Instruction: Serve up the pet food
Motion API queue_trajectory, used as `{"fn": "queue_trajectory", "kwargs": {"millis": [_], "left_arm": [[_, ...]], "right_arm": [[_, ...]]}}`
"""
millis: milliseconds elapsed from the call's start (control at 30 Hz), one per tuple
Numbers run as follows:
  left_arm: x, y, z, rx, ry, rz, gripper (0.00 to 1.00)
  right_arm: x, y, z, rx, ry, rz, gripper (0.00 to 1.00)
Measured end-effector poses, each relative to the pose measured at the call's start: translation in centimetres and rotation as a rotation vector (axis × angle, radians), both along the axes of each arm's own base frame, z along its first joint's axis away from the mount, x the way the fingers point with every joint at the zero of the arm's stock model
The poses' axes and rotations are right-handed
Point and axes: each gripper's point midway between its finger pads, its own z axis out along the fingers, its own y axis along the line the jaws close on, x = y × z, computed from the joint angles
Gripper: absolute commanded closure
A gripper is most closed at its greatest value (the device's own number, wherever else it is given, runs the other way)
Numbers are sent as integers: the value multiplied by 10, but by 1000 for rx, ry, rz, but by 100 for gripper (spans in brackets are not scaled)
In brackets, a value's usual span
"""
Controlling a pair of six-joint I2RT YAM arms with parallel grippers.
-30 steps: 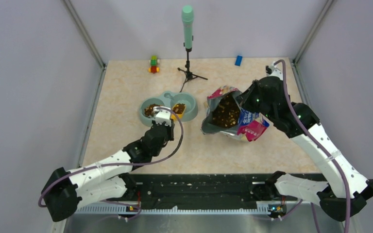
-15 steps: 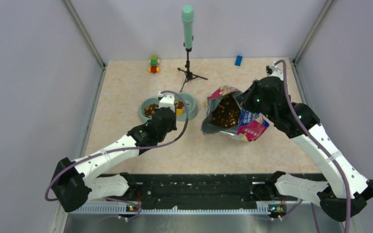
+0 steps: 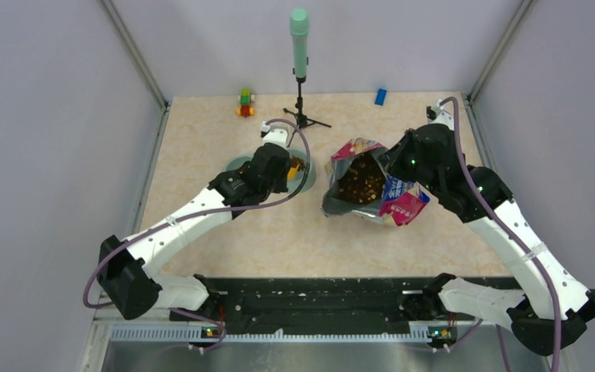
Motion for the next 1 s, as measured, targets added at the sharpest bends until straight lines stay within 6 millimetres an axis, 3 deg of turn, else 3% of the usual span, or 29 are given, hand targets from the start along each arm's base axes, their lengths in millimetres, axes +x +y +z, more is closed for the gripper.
{"fn": "queue_trajectory", "kwargs": {"millis": [567,833,1000], "left_arm": [[-8,2,6,90,133,-2,100],[-6,1,27,84,133,9,100],[-7,1,12,100,165,17,100]], "right_arm": [[0,0,0,0,0,-1,100],[-2,-2,0,-2,1,-2,100],[-4,-4,0,-4,1,-4,100]]}}
